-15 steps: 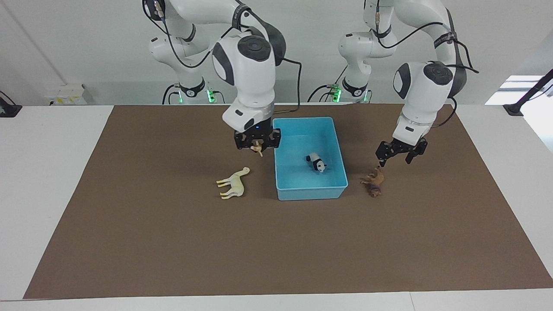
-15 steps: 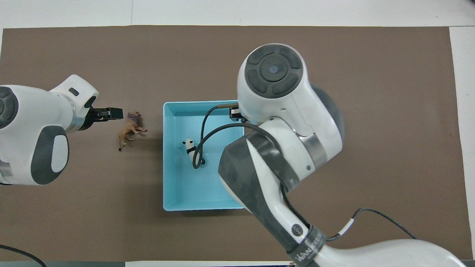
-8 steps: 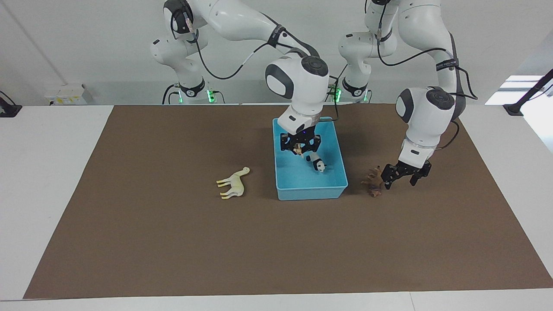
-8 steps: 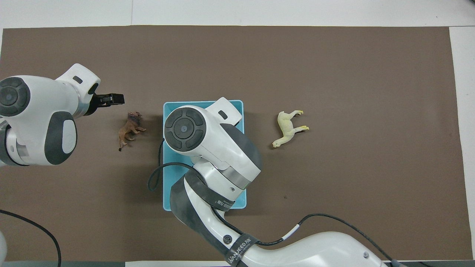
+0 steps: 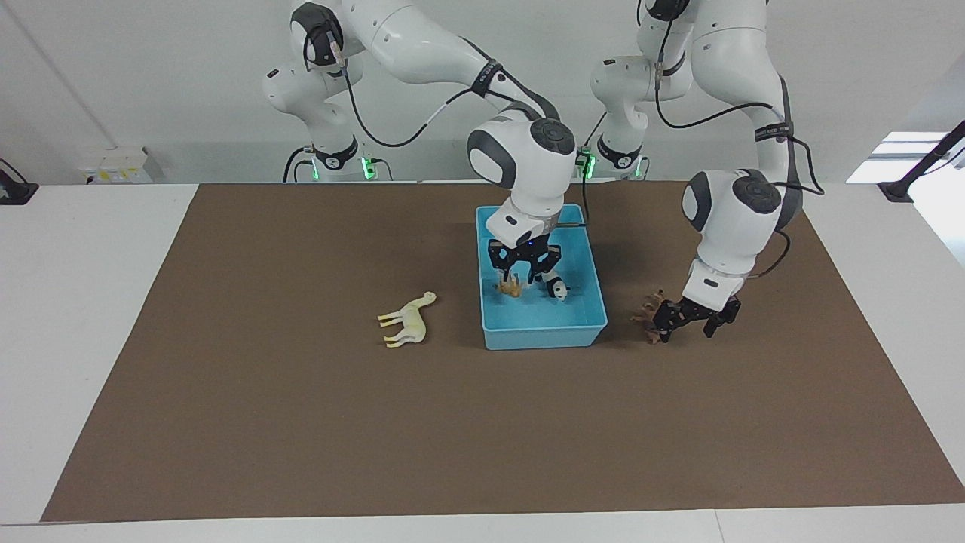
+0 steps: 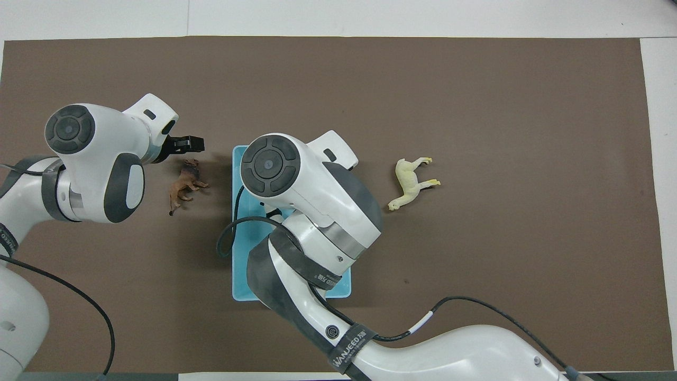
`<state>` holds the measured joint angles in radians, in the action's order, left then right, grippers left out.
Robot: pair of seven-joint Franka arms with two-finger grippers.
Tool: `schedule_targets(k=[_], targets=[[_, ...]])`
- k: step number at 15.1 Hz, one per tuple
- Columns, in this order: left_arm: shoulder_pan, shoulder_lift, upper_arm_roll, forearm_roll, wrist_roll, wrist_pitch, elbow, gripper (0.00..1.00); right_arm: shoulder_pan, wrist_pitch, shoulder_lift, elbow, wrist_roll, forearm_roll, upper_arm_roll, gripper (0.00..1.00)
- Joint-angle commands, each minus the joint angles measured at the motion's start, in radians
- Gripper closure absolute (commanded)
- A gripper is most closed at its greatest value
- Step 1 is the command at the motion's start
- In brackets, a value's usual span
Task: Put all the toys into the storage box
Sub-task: 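Release the tan animal in the box while the left gripper grasps the horse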
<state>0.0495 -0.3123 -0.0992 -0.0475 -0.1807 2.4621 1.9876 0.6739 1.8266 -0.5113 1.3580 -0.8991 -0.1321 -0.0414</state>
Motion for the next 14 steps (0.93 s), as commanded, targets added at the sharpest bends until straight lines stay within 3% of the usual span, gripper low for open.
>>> schedule_targets(k=[1, 7, 9, 10, 11, 13, 14], targets=[[0.007, -0.002, 0.009, -0.025, -0.019, 0.009, 0.017, 0.0, -0.075, -0.021, 0.031, -0.014, 0.076, -0.012, -0.008, 0.0], [0.024, -0.021, 0.009, -0.025, -0.022, 0.032, 0.048, 0.0, -0.227, -0.013, 0.06, 0.05, 0.398, -0.015, -0.006, 0.0], [0.024, -0.021, 0.009, -0.025, -0.02, 0.041, 0.057, 0.09, -0.281, 0.018, 0.083, 0.123, 0.495, -0.015, -0.008, 0.0], [0.024, -0.021, 0.009, -0.025, -0.02, 0.04, 0.057, 0.16, -0.295, 0.084, 0.106, 0.188, 0.517, -0.015, -0.008, 0.0], [0.024, -0.021, 0.009, -0.025, -0.022, 0.04, 0.056, 0.35, -0.3, 0.164, 0.126, 0.26, 0.52, -0.015, -0.008, 0.0], [0.024, -0.019, 0.009, -0.025, -0.023, 0.037, 0.054, 0.83, -0.313, 0.338, 0.171, 0.413, 0.516, -0.011, -0.009, 0.0], [0.023, -0.019, 0.009, -0.025, -0.023, 0.034, 0.054, 0.96, -0.312, 0.435, 0.189, 0.487, 0.51, -0.011, -0.009, 0.0]])
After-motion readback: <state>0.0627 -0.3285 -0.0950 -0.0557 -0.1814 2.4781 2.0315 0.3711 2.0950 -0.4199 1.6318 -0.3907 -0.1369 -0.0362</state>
